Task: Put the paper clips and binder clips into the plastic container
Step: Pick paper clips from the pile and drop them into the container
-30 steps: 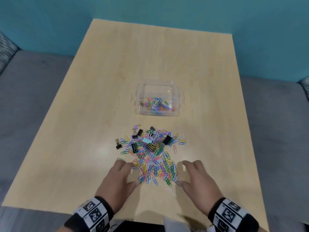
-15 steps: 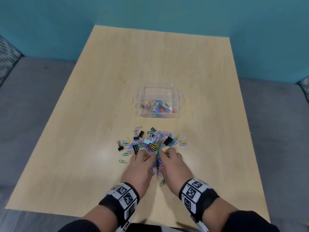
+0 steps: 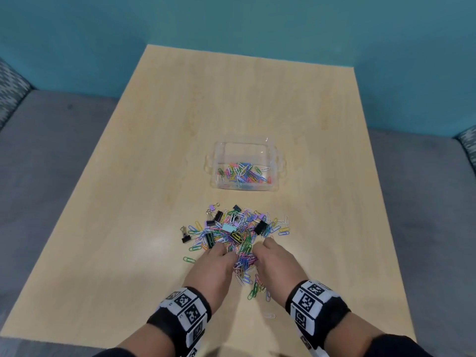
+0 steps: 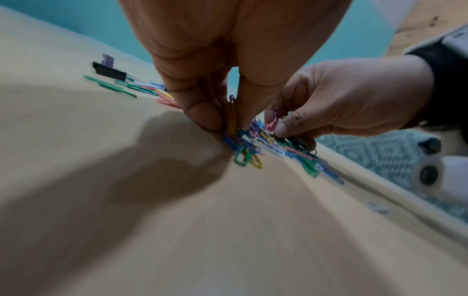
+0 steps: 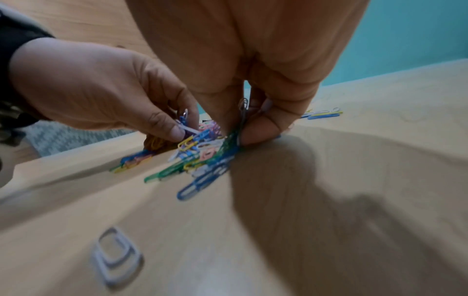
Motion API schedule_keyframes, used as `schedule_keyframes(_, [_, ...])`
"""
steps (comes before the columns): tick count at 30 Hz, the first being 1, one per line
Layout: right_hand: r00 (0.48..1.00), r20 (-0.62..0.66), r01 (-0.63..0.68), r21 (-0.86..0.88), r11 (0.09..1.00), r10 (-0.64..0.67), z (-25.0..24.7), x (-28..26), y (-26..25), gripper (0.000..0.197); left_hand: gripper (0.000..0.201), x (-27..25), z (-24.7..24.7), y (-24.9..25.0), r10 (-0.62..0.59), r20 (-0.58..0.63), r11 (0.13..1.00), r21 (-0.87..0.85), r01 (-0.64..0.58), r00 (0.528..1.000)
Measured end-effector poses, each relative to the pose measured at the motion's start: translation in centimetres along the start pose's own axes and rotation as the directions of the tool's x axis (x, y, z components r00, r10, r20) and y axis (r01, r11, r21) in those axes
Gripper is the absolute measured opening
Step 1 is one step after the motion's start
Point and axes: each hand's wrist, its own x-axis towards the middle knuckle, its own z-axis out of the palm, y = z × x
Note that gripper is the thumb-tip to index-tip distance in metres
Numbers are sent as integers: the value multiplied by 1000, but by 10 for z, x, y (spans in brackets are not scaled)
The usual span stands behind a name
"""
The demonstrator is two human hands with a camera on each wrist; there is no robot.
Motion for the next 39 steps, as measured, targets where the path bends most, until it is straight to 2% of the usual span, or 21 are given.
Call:
schedule_keyframes(2, [998, 57, -26, 69, 997, 22, -9, -1, 0, 6, 5, -1, -3, 0, -41, -27, 995, -89, 38, 999])
schedule_keyframes(3, [997, 74, -26, 93, 995, 19, -14, -2, 1, 1, 7, -2, -5, 0, -50, -23, 991, -127, 46, 998])
schedule_keyframes(6, [991, 134, -35, 154, 987, 14, -24, -3, 4, 5, 11, -2, -16, -2, -49, 4, 974, -221, 48, 999])
schedule_keyframes(10, [966, 258, -72, 250, 966, 5, -38, -2, 10, 5, 7, 0, -35, -10, -50, 107, 923, -374, 87, 993])
schedule_keyframes(12, [943, 332, -135, 329, 935, 19, -49, -1, 12, 7, 6, 2, -48, -12, -66, 181, 839, -523, 153, 981])
schedule_keyframes(15, [932, 363, -203, 462, 864, 25, -71, 7, 12, 10, 7, 14, -74, -12, -65, 275, 585, -768, 260, 959])
schedule_keyframes(16, [934, 356, -221, 514, 829, 29, -80, 12, 11, 9, 8, 20, -84, -12, -61, 273, 531, -806, 263, 960])
schedule_keyframes(18, [945, 324, -242, 602, 761, 44, -100, 28, 11, 7, 14, 39, -103, -12, -74, 238, 458, -854, 245, 968])
schedule_keyframes(20, [963, 261, -221, 638, 738, 63, -120, 51, 13, 9, 10, 63, -120, -15, -115, 194, 421, -879, 224, 974])
schedule_keyframes(21, [972, 220, -205, 647, 734, 77, -128, 64, 14, 10, 7, 78, -127, -18, -132, 165, 423, -883, 206, 977])
schedule_keyframes(24, [984, 112, -176, 643, 746, 136, -144, 106, 19, 12, 3, 122, -142, -23, -186, 73, 501, -851, 158, 980])
schedule_keyframes(29, [965, -19, -190, 635, 749, 261, -148, 154, 13, 17, 9, 174, -143, -22, -236, -4, 622, -769, 148, 972])
schedule_keyframes(32, [957, 24, -217, 724, 655, 291, -146, 158, 6, 10, 10, 179, -137, -20, -239, -11, 625, -767, 145, 971])
schedule_keyframes(33, [959, 45, -224, 724, 652, 280, -146, 154, 6, 8, 12, 175, -135, -22, -244, -28, 655, -742, 144, 969])
schedule_keyframes(36, [974, -35, -168, 553, 816, 224, -145, 127, 14, 21, 18, 149, -134, -34, -262, -122, 773, -620, 133, 957])
schedule_keyframes(39, [979, -154, -64, 391, 918, 134, -129, 78, 28, 26, 11, 95, -125, -46, -277, -208, 827, -548, 123, 938])
